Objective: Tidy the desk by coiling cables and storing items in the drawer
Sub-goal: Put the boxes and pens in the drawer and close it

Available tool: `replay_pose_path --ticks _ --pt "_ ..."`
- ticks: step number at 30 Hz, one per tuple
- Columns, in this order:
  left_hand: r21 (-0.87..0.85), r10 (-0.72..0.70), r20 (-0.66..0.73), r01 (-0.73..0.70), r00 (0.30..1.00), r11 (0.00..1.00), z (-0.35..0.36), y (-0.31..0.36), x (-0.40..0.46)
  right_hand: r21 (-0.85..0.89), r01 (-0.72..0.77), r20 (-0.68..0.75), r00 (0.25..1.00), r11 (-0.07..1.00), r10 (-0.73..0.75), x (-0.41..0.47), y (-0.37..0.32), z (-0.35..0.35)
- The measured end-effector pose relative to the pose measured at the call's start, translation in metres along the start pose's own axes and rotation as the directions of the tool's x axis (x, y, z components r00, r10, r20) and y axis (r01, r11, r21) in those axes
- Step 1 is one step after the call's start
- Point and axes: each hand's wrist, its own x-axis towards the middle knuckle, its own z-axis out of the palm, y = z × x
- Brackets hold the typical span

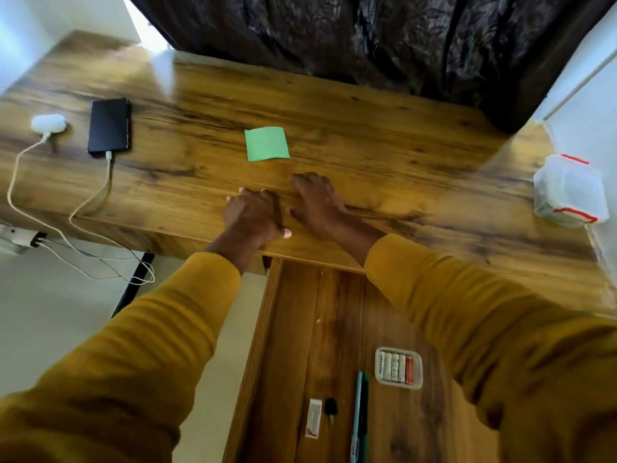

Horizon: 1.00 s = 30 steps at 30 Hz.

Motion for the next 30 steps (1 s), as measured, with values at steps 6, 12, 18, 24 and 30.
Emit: replay_pose_path --ticks 6,12,18,24,30 --pt "0.002 0.045 -0.052 -0.045 0.998 0.999 0.008 -0.007 0.004 0.024 -0.092 -0.014 0.996 0.995 0.092 0.067 -0.004 0.008" --pt "0.048 0.043 -0.01 -0.042 0.999 0.998 0.006 -0.004 0.005 0.054 -0.039 0.12 0.992 0.998 0.033 0.119 -0.003 0.002" --pt "0.031 0.075 0.008 -0.076 0.997 0.997 0.01 -0.004 0.013 -0.122 0.085 0.156 0.986 0.989 -0.065 0.137 -0.008 -0.005" --pt "0.086 0.062 -0.002 -0.061 0.998 0.994 -0.002 -0.002 -0.003 -0.447 0.19 0.135 0.98 0.874 -0.144 0.133 -0.028 -0.014" --pt "0.05 0.046 -0.032 -0.044 0.998 0.998 0.004 -0.007 -0.001 -0.681 0.382 0.122 0.901 0.625 -0.417 0.107 -0.031 -0.028"
